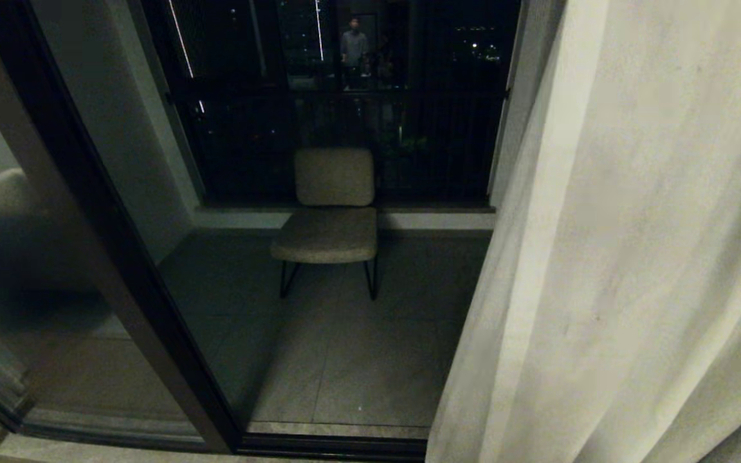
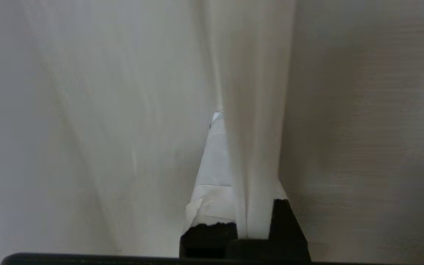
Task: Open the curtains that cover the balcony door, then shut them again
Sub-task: Pull the inner curtains open on both sides
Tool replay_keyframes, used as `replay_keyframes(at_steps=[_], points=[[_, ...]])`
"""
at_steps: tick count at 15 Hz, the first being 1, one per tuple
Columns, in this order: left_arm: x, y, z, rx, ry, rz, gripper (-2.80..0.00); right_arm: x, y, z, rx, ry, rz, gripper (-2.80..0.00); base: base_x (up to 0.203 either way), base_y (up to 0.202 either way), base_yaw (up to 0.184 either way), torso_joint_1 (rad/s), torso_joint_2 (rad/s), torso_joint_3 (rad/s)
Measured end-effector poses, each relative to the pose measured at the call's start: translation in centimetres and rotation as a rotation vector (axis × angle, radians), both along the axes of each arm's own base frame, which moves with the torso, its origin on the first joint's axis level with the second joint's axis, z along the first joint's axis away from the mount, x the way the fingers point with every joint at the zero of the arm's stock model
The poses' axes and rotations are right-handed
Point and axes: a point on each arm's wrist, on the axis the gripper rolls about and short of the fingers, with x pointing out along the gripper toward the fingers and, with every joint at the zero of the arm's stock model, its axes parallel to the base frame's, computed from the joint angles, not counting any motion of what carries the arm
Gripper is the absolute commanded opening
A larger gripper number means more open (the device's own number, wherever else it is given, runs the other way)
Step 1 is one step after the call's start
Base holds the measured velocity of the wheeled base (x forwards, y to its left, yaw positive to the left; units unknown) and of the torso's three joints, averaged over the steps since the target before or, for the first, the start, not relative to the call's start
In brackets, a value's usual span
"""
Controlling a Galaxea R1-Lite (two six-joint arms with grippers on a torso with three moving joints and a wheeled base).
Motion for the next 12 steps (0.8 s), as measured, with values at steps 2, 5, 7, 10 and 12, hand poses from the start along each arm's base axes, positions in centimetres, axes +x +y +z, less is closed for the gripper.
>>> replay_keyframes(at_steps=[2, 5, 7, 10, 12], points=[[0.0, 0.0, 0.0, 0.001, 0.0, -0.001, -2.8, 0.0, -0.4, -0.1, 0.001, 0.005, -0.016, -2.8, 0.0, 0.0, 0.0, 0.0, 0.0, 0.0], [0.0, 0.0, 0.0, 0.001, -0.002, 0.0, -2.8, 0.1, -1.7, -0.2, 0.029, 0.002, -0.062, -2.8, 0.0, 0.0, 0.0, 0.0, 0.0, 0.0], [0.0, 0.0, 0.0, 0.001, -0.001, 0.0, -2.8, 0.2, -3.1, 0.0, 0.033, -0.004, -0.106, -2.8, 0.0, 0.0, 0.0, 0.0, 0.0, 0.0], [0.0, 0.0, 0.0, 0.002, -0.001, 0.0, -2.8, 0.3, -5.9, 0.5, 0.056, -0.024, -0.194, -2.8, 0.0, 0.0, 0.0, 0.0, 0.0, 0.0], [0.0, 0.0, 0.0, 0.002, 0.0, 0.0, -2.8, 0.0, -7.9, 0.7, 0.059, -0.032, -0.246, -2.8, 0.0, 0.0, 0.0, 0.0, 0.0, 0.0]])
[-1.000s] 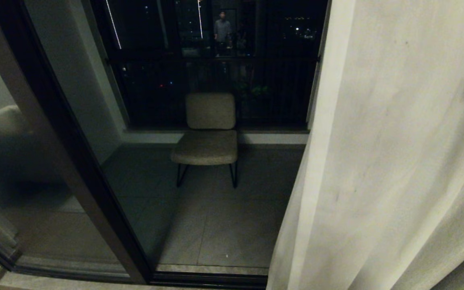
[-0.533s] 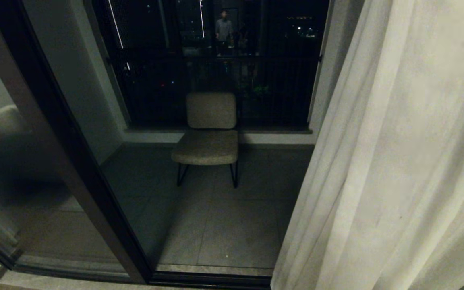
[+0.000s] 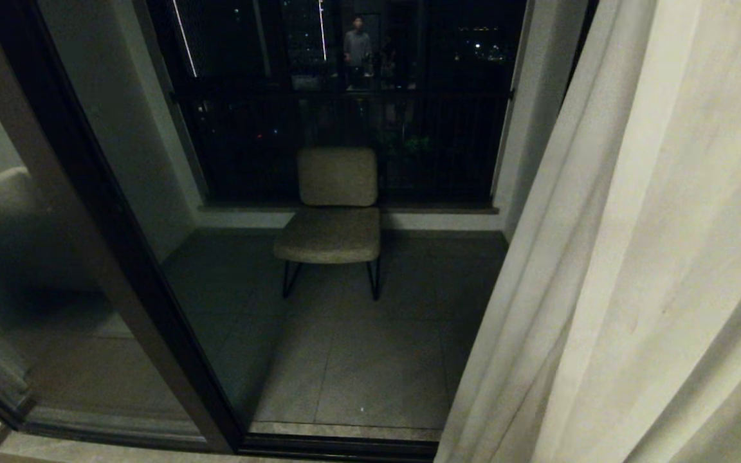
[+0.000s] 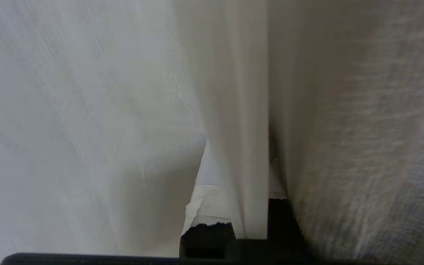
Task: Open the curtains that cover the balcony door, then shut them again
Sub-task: Pull the inner curtains open on both sides
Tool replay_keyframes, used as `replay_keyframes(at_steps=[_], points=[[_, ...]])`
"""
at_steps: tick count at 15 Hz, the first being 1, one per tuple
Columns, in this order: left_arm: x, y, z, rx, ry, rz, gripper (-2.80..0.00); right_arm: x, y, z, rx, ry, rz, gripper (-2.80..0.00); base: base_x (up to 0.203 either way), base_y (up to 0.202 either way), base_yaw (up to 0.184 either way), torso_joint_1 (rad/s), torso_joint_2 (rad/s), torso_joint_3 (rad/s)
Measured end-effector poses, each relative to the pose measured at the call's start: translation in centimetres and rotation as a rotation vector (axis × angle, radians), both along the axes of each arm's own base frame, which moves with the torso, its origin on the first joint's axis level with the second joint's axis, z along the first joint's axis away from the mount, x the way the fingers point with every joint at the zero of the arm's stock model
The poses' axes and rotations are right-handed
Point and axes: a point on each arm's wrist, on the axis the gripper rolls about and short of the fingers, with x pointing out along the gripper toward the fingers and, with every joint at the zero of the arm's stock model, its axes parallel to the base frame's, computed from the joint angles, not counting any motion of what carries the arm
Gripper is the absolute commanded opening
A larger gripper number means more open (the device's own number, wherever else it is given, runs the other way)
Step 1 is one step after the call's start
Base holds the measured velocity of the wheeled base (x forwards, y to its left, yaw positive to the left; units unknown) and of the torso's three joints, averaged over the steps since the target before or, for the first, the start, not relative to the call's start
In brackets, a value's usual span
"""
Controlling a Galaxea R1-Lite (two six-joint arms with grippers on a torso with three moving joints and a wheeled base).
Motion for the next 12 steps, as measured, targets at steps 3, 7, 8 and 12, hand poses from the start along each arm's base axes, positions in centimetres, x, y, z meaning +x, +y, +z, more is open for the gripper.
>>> replay_keyframes(at_steps=[3, 7, 8, 12], points=[[0.0, 0.0, 0.0, 0.0, 0.0, 0.0, -2.8, -0.9, -3.5, -0.1, 0.015, -0.003, -0.073, -2.8, 0.0, 0.0, 0.0, 0.0, 0.0, 0.0], [0.0, 0.0, 0.0, 0.0, -0.001, 0.0, -2.8, -1.9, -8.2, -0.4, 0.018, -0.002, -0.173, -2.8, 0.0, 0.0, 0.0, 0.0, 0.0, 0.0], [0.0, 0.0, 0.0, 0.0, 0.0, 0.0, -2.8, -2.0, -9.0, -0.5, 0.024, -0.003, -0.188, -2.8, 0.0, 0.0, 0.0, 0.0, 0.0, 0.0], [0.0, 0.0, 0.0, 0.0, 0.0, 0.0, -2.8, -2.2, -10.8, -1.1, 0.039, 0.001, -0.226, -2.8, 0.0, 0.0, 0.0, 0.0, 0.0, 0.0]])
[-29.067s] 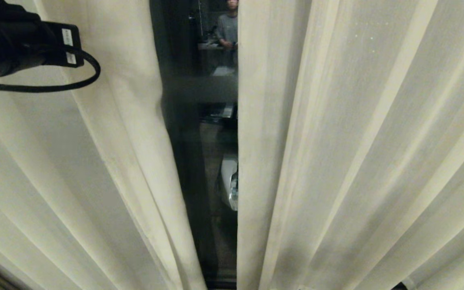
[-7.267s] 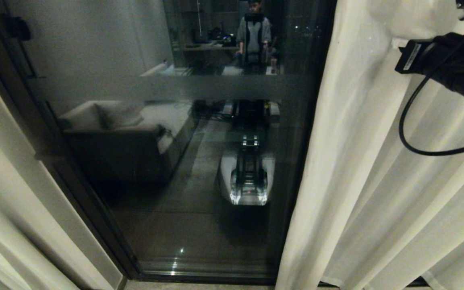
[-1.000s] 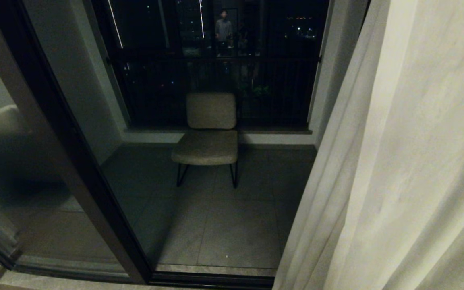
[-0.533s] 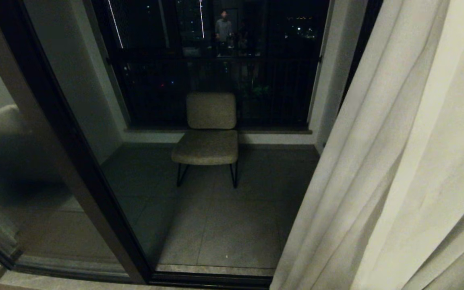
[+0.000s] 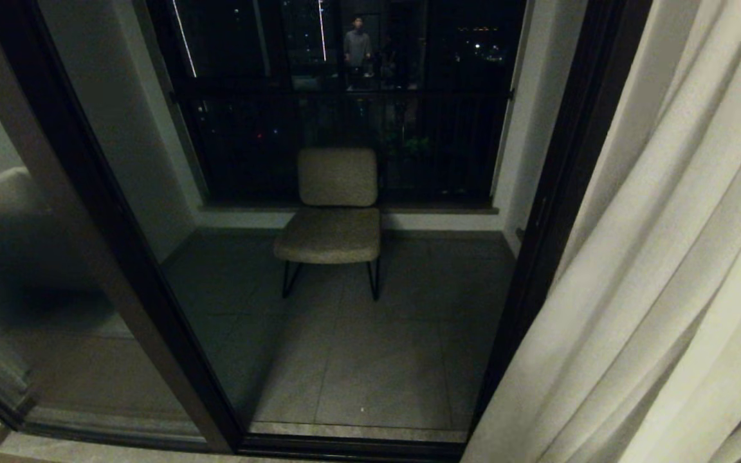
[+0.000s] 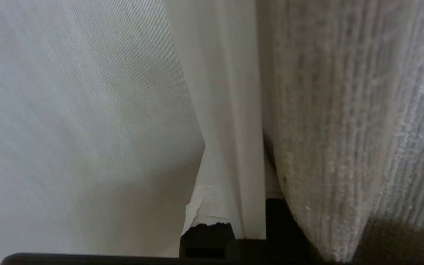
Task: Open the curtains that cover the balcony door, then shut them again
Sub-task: Pull the inner curtains open on both sides
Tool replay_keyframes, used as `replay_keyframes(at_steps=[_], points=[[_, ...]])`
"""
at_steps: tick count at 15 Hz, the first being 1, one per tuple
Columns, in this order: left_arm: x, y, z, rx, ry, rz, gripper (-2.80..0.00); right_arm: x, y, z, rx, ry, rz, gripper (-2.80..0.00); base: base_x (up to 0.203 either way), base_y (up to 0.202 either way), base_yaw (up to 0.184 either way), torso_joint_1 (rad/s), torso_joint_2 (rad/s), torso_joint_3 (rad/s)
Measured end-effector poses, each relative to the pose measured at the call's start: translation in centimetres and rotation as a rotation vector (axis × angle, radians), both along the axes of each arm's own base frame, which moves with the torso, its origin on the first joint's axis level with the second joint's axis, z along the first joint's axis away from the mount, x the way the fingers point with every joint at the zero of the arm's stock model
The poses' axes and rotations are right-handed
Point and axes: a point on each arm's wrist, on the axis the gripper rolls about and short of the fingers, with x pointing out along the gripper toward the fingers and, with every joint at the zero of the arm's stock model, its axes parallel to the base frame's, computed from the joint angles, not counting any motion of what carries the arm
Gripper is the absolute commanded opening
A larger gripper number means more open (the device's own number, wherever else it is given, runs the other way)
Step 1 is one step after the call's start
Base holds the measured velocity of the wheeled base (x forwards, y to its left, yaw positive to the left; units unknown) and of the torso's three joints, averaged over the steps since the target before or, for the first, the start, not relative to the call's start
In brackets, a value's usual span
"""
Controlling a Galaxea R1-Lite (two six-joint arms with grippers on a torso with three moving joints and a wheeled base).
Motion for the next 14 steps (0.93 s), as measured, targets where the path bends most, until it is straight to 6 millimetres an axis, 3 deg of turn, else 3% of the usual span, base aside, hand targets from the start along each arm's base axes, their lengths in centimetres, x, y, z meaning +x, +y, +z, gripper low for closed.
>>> replay_keyframes(at_steps=[4, 7, 10, 14], points=[[0.0, 0.0, 0.0, 0.0, 0.0, 0.0, -2.8, -0.1, -0.1, 0.0, -0.001, 0.003, 0.006, -2.8, 0.0, 0.0, 0.0, 0.0, 0.0, 0.0], [0.0, 0.0, 0.0, 0.0, 0.0, 0.0, -2.8, -0.4, 0.8, 0.5, -0.019, 0.004, 0.07, -2.8, 0.0, 0.0, 0.0, 0.0, 0.0, 0.0], [0.0, 0.0, 0.0, 0.0, 0.0, -0.001, -2.8, -0.7, 3.6, 1.2, -0.035, -0.003, 0.16, -2.8, 0.0, 0.0, 0.0, 0.0, 0.0, 0.0], [0.0, 0.0, 0.0, 0.0, 0.0, 0.0, -2.8, -0.6, 9.6, 1.2, -0.043, -0.009, 0.347, -2.8, 0.0, 0.0, 0.0, 0.0, 0.0, 0.0]])
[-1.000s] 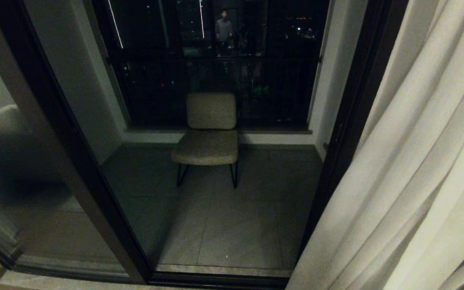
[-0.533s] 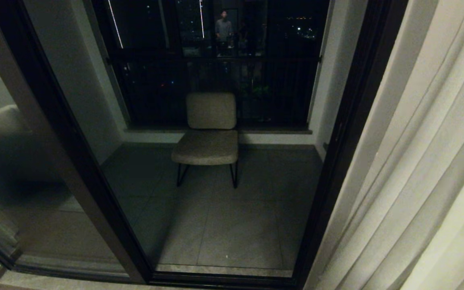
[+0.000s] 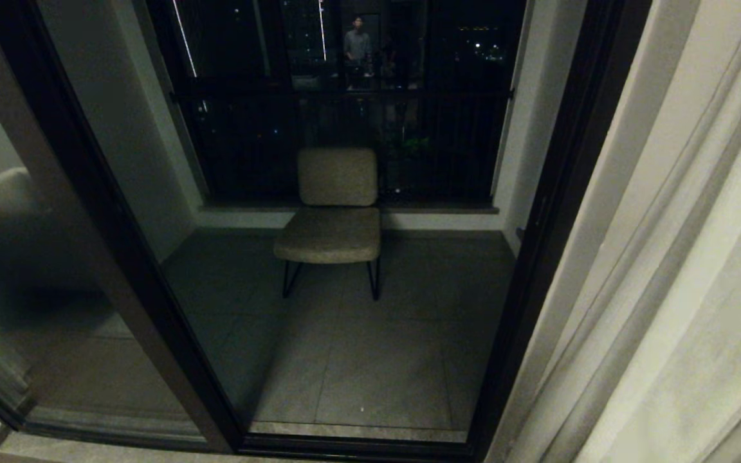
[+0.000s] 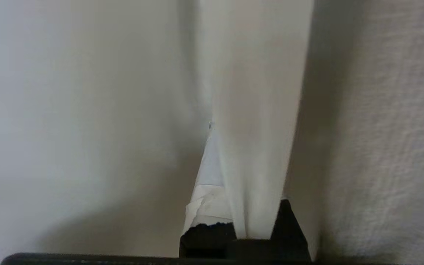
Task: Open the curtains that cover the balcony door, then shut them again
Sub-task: Pull the inner curtains open on both sides
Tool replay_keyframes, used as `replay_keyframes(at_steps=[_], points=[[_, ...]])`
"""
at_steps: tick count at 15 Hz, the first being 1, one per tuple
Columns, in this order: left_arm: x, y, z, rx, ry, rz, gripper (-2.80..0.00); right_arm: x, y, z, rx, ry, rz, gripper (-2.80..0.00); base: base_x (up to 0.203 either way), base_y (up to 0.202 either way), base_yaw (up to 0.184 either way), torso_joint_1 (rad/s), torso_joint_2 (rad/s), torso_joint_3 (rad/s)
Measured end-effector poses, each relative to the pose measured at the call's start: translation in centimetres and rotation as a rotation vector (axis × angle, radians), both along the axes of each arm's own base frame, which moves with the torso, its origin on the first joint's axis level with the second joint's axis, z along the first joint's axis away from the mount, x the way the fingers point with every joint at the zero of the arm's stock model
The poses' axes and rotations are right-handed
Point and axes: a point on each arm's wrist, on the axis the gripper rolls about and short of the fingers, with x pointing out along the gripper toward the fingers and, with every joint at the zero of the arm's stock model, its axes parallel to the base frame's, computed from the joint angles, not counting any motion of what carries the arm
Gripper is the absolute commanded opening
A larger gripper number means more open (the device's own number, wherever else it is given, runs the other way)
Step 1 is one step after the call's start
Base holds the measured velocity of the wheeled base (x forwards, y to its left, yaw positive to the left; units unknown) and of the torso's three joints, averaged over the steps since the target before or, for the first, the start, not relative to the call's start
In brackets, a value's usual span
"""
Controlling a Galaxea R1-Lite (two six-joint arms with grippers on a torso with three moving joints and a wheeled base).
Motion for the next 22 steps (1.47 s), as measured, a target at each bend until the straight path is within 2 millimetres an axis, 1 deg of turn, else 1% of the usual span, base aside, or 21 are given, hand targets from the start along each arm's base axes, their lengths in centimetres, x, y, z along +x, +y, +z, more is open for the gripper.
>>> replay_keyframes(at_steps=[1, 2, 5, 6, 11, 13, 15, 17, 22], points=[[0.0, 0.0, 0.0, 0.0, 0.0, 0.0, -2.8, -0.1, 1.1, -0.1, -0.002, -0.001, 0.035, -2.8, 0.0, 0.0, 0.0, 0.0, 0.0, 0.0], [0.0, 0.0, 0.0, 0.0, 0.0, 0.0, -2.8, -0.3, 1.8, 0.0, -0.005, -0.003, 0.054, -2.8, 0.0, 0.0, 0.0, 0.0, 0.0, 0.0], [0.0, 0.0, 0.0, 0.0, 0.0, 0.0, -2.8, -0.6, 2.6, 0.2, -0.01, -0.011, 0.072, -2.8, 0.0, 0.0, 0.0, 0.0, 0.0, 0.0], [0.0, 0.0, 0.0, 0.0, 0.0, 0.0, -2.8, -0.7, 2.6, 0.2, -0.011, -0.013, 0.074, 0.0, 0.0, 0.0, 0.0, 0.0, 0.0, 0.0], [0.0, 0.0, 0.0, 0.0, 0.0, 0.0, -2.8, -1.1, 2.9, 0.4, -0.017, -0.021, 0.075, 0.0, 0.0, 0.0, 0.0, 0.0, 0.0, 0.0], [0.0, 0.0, 0.0, 0.0, 0.0, 0.0, -2.8, -1.6, 3.2, -0.1, -0.01, -0.009, 0.075, 0.0, 0.0, 0.0, 0.0, 0.0, 0.0, 0.0], [0.0, 0.0, 0.0, 0.0, 0.0, 0.0, -2.8, -2.5, 3.8, -1.3, 0.007, 0.017, 0.074, 0.0, 0.0, 0.0, 0.0, 0.0, 0.0, 0.0], [0.0, 0.0, 0.0, 0.0, 0.0, 0.0, -2.8, -3.8, 4.6, -3.0, 0.031, 0.054, 0.079, 0.0, 0.0, 0.0, 0.0, 0.0, 0.0, 0.0], [0.0, 0.0, 0.0, 0.0, 0.0, 0.0, -2.8, -8.2, 7.3, -7.3, 0.07, 0.126, 0.106, 0.0, 0.0, 0.0, 0.0, 0.0, 0.0, 0.0]])
